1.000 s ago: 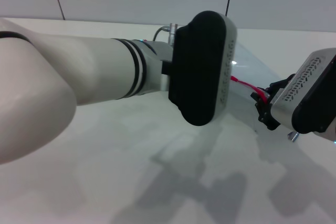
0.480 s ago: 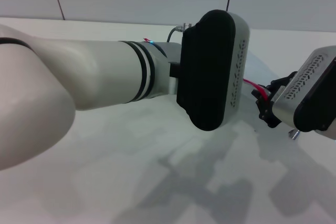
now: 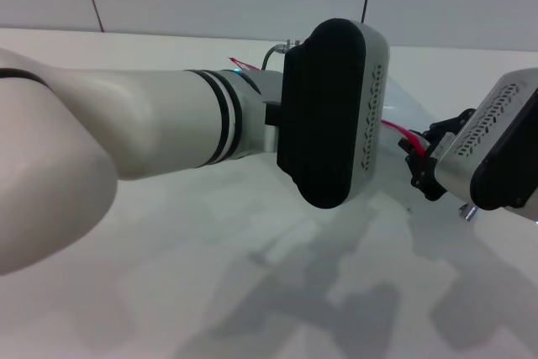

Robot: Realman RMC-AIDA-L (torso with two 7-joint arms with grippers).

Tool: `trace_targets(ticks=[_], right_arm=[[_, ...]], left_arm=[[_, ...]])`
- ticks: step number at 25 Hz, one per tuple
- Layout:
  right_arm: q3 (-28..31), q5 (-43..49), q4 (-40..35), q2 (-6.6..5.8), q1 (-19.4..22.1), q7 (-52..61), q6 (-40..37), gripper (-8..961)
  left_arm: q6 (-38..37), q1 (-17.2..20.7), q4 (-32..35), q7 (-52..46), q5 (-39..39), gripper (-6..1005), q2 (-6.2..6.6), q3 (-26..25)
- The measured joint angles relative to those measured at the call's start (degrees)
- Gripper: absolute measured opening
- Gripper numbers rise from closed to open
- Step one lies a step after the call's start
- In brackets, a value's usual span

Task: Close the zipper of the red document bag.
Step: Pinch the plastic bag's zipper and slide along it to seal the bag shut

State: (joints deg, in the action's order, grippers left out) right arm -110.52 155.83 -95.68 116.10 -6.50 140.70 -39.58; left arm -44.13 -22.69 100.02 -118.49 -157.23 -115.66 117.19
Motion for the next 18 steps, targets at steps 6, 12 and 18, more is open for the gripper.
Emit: trace_targets(ticks=[6, 12, 18], right_arm=[[-0.1, 0.0, -0.7, -0.09, 0.0, 0.0, -0.1, 51], [-0.1, 0.0, -0.7, -0.09, 0.0, -0.1, -0.2, 51], [-0.1, 0.0, -0.7, -0.09, 0.0, -0.2, 0.0, 51]], left_arm=[[0.6, 0.1, -0.8, 0.0, 0.0, 754, 0.0, 0.4], [0.7, -0.1, -1.1, 0.0, 0.0, 754, 0.0, 0.5], [1.5, -0.1, -1.6, 0.0, 0.0, 754, -0.03, 0.5]])
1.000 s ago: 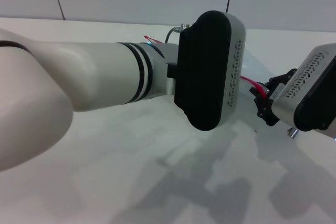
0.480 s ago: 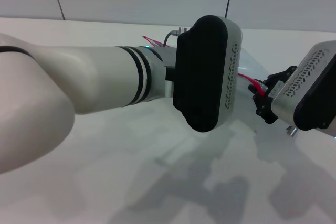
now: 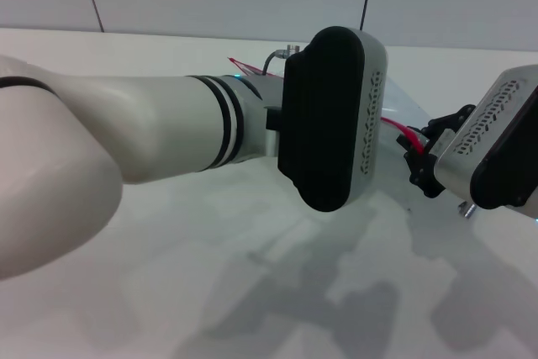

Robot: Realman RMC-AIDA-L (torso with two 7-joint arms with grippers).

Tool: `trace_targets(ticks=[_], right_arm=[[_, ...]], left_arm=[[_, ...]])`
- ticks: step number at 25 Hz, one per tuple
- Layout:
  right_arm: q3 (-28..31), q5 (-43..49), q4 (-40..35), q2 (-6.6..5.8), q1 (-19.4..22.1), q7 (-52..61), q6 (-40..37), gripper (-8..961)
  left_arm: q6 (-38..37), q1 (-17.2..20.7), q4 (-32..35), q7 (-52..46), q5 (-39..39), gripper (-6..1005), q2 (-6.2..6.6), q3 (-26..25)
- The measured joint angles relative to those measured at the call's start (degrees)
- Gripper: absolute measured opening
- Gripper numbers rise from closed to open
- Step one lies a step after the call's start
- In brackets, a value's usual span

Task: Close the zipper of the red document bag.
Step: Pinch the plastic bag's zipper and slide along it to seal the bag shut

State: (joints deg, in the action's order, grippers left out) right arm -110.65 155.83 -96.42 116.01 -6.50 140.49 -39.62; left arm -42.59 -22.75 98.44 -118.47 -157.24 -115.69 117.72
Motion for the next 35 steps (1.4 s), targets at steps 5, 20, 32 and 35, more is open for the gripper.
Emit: trace_targets(ticks=[5, 20, 32, 35], right_arm=[[0.0, 0.0, 0.0, 0.0, 0.0, 0.0, 0.0, 51], [-0.3, 0.0, -0.2, 0.0, 0.1, -0.1, 0.3, 50], [-0.9, 0.1, -2.0, 0.01, 0.7, -1.0, 0.4, 50], [-0.9, 0.1, -2.1, 0.09, 0.9, -1.3, 0.4, 50]], left_arm=[[0.4, 0.0, -0.6, 0.0, 0.0, 731, -0.12, 0.1], [3.5, -0.2, -3.4, -0.3, 0.1, 543, -0.33, 0.1], [5.6, -0.4, -5.2, -0.1, 0.2, 487, -0.33, 0.1], [5.9, -0.4, -5.4, -0.2, 0.2, 487, -0.33, 0.1]])
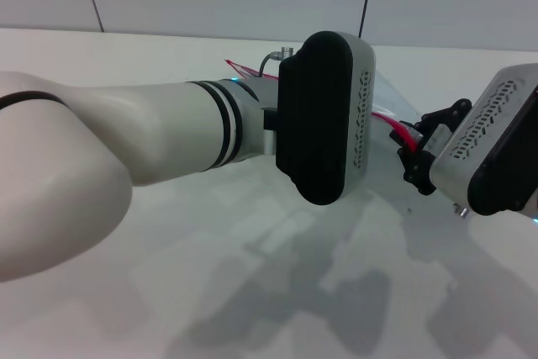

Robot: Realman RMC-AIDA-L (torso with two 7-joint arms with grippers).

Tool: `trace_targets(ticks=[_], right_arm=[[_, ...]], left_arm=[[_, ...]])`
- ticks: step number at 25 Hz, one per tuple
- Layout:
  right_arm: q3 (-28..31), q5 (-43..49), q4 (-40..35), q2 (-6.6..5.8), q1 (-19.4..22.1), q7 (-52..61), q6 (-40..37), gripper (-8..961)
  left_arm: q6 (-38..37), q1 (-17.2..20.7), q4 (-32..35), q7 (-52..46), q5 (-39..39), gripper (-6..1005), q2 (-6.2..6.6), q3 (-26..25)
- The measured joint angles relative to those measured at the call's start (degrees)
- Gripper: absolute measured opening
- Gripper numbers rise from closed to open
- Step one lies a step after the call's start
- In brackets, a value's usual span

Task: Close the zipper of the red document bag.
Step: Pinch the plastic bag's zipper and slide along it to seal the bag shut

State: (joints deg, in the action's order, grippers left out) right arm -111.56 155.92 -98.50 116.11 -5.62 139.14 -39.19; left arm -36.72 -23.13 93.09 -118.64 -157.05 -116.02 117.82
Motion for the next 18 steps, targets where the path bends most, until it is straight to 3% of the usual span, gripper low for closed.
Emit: trace_targets(ticks=[8, 13, 18], right_arm=[[0.0, 0.0, 0.0, 0.0, 0.0, 0.0, 0.0, 51], [0.1, 0.0, 0.0, 0.0, 0.0, 0.0, 0.0, 51], [0.1, 0.0, 0.0, 0.0, 0.0, 0.0, 0.0, 51]], left_arm=[[0.8, 0.0, -0.6, 0.0, 0.0, 489, -0.02, 0.1], [1.9, 0.0, -1.1, -0.1, 0.2, 410, -0.09, 0.8], [3.1, -0.8, -2.8, 0.2, 2.3, 415, -0.01, 1.1]])
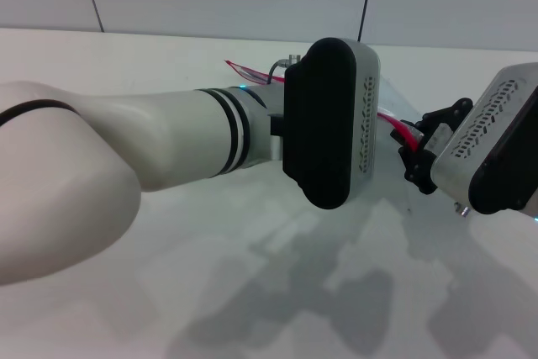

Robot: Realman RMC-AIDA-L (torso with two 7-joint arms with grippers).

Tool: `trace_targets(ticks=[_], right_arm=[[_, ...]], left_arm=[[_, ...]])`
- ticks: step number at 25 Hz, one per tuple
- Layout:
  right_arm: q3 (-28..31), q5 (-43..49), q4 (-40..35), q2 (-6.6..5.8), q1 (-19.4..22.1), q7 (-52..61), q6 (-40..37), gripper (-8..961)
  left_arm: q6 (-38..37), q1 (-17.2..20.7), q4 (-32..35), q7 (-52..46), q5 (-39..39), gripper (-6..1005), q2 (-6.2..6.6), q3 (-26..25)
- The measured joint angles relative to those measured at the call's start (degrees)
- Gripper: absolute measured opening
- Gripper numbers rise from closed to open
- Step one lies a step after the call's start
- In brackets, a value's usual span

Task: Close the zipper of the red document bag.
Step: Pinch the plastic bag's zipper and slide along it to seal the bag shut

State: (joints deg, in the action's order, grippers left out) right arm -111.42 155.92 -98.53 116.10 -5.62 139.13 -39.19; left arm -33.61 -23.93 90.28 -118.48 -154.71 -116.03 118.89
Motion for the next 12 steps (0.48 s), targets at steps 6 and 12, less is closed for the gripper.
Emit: trace_targets(ticks=[6, 12], right_arm=[[0.1, 0.0, 0.1, 0.0, 0.0, 0.0, 0.1, 52], [0.1, 0.0, 0.3, 0.0, 0.0, 0.0, 0.2, 50]], left_arm=[[0.5, -0.1, -0.4, 0.0, 0.1, 402, 0.01, 0.4], [0.8, -0.1, -1.2, 0.0, 0.1, 327, -0.01, 0.4]])
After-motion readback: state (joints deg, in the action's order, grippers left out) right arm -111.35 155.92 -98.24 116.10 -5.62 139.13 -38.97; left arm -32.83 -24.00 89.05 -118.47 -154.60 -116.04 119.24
